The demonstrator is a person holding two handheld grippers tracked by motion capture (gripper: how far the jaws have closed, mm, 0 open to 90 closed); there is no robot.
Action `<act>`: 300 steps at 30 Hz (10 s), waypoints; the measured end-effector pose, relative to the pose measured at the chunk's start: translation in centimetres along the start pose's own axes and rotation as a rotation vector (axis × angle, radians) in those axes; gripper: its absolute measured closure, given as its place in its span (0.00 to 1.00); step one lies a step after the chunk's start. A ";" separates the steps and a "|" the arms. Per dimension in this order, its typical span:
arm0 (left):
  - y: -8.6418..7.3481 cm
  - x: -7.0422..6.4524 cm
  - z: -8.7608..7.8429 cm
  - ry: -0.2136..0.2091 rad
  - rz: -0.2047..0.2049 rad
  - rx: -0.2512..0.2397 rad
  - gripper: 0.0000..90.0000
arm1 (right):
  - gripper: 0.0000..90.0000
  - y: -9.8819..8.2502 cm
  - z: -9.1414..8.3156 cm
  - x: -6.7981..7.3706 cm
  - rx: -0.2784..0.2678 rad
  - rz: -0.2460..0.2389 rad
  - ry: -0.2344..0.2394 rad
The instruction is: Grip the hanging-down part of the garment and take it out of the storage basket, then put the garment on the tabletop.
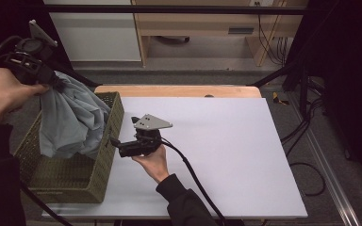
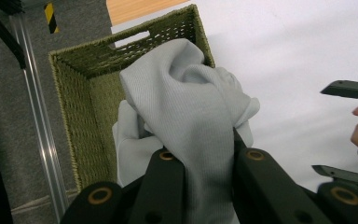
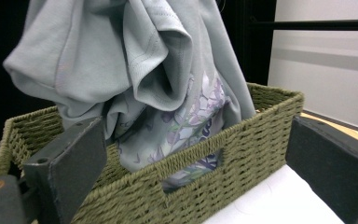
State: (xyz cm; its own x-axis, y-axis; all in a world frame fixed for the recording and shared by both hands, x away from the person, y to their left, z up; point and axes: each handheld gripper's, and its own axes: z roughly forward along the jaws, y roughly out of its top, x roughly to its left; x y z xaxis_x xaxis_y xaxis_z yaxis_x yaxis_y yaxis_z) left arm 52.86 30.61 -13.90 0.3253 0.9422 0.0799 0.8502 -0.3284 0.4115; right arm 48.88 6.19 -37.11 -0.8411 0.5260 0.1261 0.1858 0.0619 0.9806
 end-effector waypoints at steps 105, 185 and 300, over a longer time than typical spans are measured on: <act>-0.1 -0.8 -0.6 -0.003 0.011 -0.034 0.93 | 1.00 11.5 -6.7 0.3 -0.147 -0.117 -0.063; 0.0 -2.3 1.5 -0.049 0.045 -0.013 0.93 | 0.00 -6.9 -24.0 -5.4 -0.051 -0.007 -0.388; 0.6 -25.7 14.7 -0.426 0.529 -0.033 0.93 | 0.00 -9.3 -27.8 -5.9 -0.071 0.044 -0.442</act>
State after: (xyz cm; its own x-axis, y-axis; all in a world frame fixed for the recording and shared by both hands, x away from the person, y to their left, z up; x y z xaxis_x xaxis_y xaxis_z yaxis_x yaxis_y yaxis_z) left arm 51.13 5.22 -29.08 0.8342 0.5452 -0.0833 0.5209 -0.7293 0.4436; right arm 37.98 -21.02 -42.85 -0.5327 0.8395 0.1069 0.1684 -0.0187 0.9855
